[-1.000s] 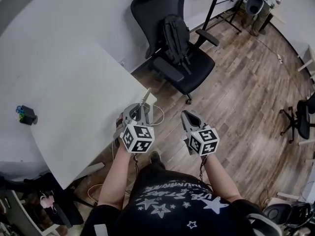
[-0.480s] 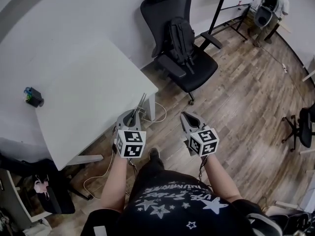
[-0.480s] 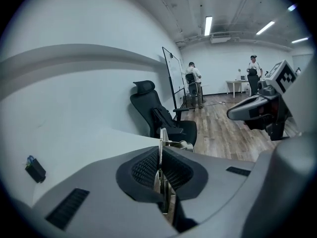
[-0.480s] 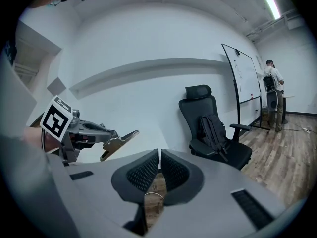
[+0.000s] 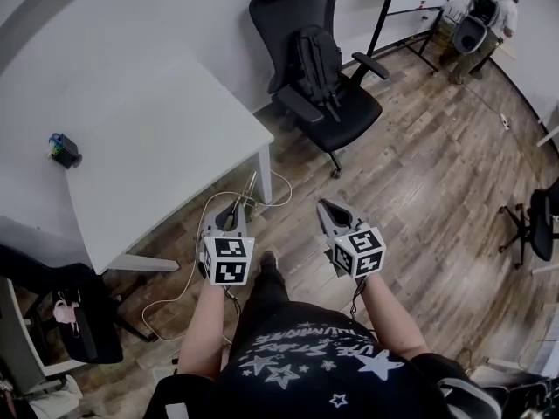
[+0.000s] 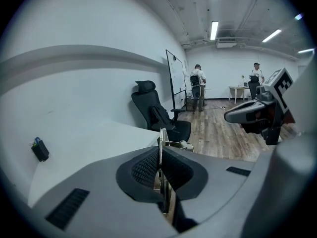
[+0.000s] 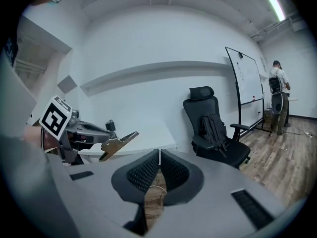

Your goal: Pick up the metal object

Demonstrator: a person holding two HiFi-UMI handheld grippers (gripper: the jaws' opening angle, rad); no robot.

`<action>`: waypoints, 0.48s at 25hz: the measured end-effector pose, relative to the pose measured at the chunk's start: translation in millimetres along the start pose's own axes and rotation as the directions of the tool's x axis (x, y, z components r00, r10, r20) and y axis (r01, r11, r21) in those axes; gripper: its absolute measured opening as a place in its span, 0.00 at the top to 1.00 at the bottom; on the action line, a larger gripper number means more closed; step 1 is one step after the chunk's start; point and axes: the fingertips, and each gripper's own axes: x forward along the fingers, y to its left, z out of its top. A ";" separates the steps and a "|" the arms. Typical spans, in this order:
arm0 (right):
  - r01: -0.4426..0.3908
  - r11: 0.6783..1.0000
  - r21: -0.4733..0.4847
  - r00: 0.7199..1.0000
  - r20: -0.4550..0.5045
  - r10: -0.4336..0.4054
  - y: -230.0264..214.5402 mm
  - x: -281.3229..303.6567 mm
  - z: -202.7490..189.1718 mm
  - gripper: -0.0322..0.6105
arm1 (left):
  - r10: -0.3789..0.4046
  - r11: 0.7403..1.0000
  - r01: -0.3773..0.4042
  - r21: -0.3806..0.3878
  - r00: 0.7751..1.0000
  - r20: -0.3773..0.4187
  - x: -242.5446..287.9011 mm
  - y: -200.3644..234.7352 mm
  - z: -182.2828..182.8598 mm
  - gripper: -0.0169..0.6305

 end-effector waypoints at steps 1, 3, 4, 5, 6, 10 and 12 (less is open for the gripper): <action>-0.005 1.000 -0.003 1.000 0.000 0.005 3.5 -7.3 -3.8 0.87 | 0.002 1.000 -0.002 -0.003 1.000 -0.001 -7.3 -4.9 -5.0 0.93; -0.015 1.000 -0.010 1.000 0.000 0.015 12.1 -21.6 -11.2 0.87 | 0.010 1.000 -0.010 -0.009 1.000 -0.004 -23.0 -13.1 -14.8 0.93; -0.020 1.000 -0.013 1.000 0.000 0.020 16.3 -28.5 -14.3 0.87 | 0.013 1.000 -0.013 -0.014 1.000 -0.002 -30.8 -16.4 -18.5 0.93; -0.024 1.000 -0.017 1.000 -0.001 0.024 20.0 -34.5 -17.1 0.87 | 0.015 1.000 -0.015 -0.022 1.000 0.001 -37.7 -19.2 -21.8 0.93; -0.027 0.999 -0.019 1.000 -0.002 0.027 23.2 -39.3 -19.9 0.87 | 0.015 0.999 -0.015 -0.036 1.000 0.003 -43.5 -21.5 -25.5 0.93; -0.042 0.999 -0.031 0.999 -0.010 0.042 37.9 -58.2 -32.5 0.87 | 0.019 0.994 -0.020 -0.110 1.000 -0.012 -66.0 -29.9 -47.7 0.93; -0.055 0.998 -0.035 0.998 -0.011 0.055 48.7 -78.1 -39.0 0.87 | 0.028 0.992 -0.030 -0.124 0.999 -0.020 -87.9 -40.4 -58.9 0.93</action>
